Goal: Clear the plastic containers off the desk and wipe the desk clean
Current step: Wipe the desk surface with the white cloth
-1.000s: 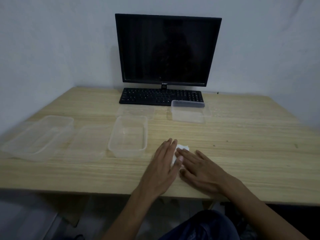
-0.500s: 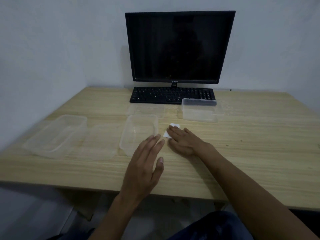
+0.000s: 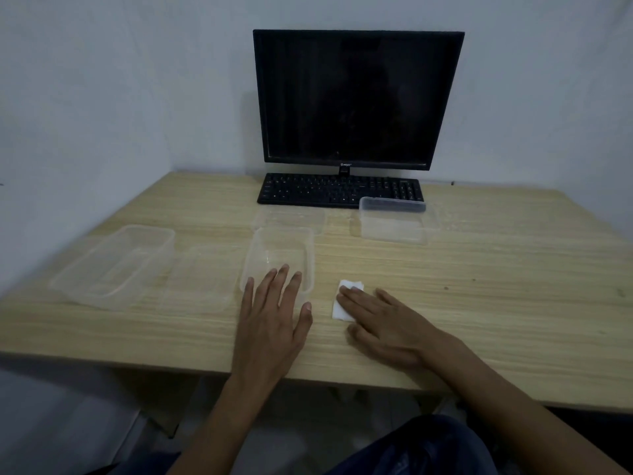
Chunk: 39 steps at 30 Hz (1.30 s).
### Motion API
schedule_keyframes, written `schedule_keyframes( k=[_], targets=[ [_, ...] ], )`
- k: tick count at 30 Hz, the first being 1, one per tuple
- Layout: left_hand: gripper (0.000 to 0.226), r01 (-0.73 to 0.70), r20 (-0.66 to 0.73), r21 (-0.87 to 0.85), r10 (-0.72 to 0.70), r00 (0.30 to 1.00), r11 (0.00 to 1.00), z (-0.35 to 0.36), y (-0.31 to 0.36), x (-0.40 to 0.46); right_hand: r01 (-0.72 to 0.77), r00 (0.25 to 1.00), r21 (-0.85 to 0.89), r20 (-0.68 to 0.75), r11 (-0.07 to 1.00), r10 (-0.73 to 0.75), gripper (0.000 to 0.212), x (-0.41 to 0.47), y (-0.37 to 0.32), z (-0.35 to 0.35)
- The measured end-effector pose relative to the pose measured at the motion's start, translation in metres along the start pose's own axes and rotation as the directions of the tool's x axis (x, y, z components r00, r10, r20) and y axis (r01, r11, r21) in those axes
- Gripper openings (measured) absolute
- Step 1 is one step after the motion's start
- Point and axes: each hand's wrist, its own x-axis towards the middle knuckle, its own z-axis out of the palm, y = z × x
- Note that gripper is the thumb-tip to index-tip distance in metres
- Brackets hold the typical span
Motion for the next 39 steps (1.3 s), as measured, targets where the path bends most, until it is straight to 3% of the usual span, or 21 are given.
schedule_keyframes(
  k=[5, 12, 27, 39],
  targets=[
    [0.055, -0.018, 0.005, 0.052, 0.018, 1.000, 0.998, -0.002, 0.002, 0.000, 0.007, 1.000, 0.005, -0.019, 1.000, -0.007, 0.063, 0.022, -0.012, 0.000],
    [0.055, -0.015, 0.022, 0.066, 0.014, 1.000, 0.998, 0.003, 0.001, 0.000, 0.125, 0.992, -0.022, -0.007, 0.992, -0.126, 0.062, 0.012, -0.021, 0.012],
    [0.052, -0.015, -0.016, 0.069, 0.016, 1.000, 0.997, 0.006, 0.001, -0.001, 0.006, 1.000, -0.006, 0.003, 1.000, -0.006, 0.056, 0.077, -0.011, -0.008],
    [0.053, -0.017, -0.043, 0.049, 0.019, 0.999, 0.999, 0.004, 0.001, -0.001, 0.000, 1.000, 0.013, -0.021, 1.000, 0.001, 0.056, 0.034, -0.029, 0.002]
  ],
)
